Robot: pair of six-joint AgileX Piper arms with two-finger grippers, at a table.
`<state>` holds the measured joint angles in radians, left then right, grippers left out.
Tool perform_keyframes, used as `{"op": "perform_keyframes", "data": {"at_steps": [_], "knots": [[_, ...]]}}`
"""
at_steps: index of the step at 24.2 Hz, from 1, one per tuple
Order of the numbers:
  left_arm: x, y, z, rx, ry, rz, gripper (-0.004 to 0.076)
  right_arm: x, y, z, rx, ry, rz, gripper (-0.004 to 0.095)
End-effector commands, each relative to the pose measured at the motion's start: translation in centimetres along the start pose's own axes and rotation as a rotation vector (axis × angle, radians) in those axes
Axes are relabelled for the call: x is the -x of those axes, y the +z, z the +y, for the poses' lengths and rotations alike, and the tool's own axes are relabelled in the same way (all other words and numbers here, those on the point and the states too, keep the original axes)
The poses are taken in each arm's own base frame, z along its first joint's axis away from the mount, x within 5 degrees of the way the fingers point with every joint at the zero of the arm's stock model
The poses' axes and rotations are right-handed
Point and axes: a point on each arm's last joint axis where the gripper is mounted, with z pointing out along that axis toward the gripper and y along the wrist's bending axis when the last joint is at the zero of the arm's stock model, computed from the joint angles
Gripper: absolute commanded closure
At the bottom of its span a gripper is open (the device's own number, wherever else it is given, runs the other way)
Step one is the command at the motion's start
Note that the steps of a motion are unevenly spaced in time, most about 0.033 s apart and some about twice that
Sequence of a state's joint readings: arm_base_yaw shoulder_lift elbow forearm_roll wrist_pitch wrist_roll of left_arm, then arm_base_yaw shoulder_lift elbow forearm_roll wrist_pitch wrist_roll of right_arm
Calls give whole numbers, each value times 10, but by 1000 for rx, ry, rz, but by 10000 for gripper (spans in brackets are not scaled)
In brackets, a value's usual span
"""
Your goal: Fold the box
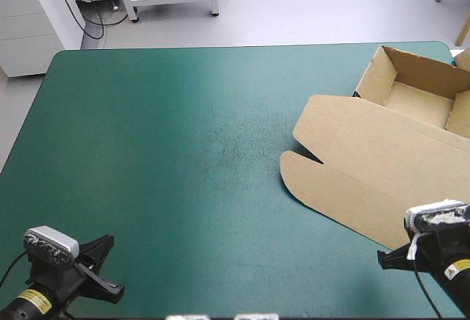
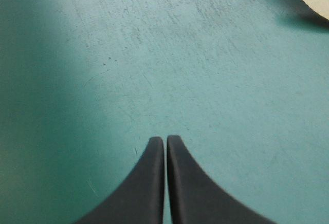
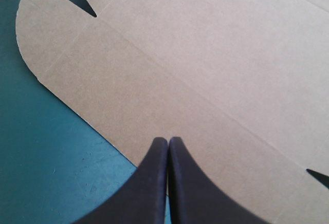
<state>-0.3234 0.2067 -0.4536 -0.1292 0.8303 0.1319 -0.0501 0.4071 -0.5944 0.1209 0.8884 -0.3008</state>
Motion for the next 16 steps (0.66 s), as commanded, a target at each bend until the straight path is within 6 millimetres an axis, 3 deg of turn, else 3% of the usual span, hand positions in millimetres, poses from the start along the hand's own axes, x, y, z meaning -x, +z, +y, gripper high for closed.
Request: {"op": "perform_keyframes", "data": {"at_steps": [1,4,16], "knots": [[13,-3,0,-8,-16,-81,731,-13,1,4,-17,9,-136,924],[13,-3,-1,-11,-19,-81,731,-20,-10,8,-27,27,-260,924],[13,-3,0,-8,-15,-81,731,-21,-10,8,-25,29,-265,924]]}}
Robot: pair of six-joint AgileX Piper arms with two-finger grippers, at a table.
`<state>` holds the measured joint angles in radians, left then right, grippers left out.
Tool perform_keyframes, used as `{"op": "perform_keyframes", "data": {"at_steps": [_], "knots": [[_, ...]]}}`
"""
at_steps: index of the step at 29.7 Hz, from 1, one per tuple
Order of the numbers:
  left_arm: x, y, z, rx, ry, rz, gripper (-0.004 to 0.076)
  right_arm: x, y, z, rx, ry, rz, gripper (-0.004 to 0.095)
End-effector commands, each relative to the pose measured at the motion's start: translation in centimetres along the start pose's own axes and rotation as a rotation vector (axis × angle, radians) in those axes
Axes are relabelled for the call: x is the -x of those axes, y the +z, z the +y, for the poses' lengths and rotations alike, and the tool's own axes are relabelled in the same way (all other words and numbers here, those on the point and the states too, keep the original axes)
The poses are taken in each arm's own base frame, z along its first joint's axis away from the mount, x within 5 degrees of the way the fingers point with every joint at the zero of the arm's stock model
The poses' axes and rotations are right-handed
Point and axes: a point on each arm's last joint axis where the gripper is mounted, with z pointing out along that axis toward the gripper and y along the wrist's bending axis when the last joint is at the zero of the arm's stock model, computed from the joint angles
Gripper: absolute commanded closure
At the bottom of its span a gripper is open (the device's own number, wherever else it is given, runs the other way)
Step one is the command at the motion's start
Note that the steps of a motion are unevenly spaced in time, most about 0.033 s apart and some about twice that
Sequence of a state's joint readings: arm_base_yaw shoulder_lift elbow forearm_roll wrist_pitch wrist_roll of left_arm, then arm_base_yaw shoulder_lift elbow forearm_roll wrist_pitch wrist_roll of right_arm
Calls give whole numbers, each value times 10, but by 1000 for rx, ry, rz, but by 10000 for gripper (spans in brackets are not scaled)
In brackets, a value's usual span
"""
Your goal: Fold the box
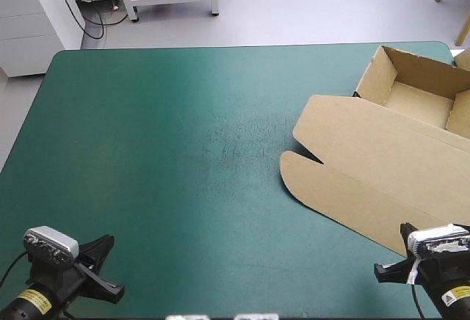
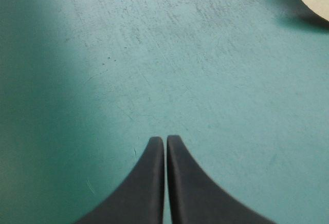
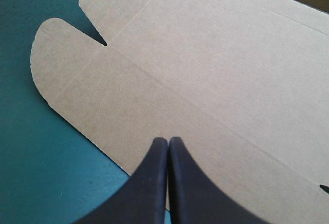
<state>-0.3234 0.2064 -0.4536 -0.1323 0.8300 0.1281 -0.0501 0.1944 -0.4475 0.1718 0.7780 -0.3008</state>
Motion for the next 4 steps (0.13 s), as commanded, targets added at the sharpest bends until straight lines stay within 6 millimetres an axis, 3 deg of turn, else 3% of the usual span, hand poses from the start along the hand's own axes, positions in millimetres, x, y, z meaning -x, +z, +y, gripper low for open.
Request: {"op": "perform_keyframes", "data": {"at_steps": [1,4], "knots": [[12,-3,0,-6,-10,-80,731,13,-3,-2,-14,1,-85,924],[12,-3,0,-6,-10,-80,731,13,-3,-2,-14,1,-85,924]]}}
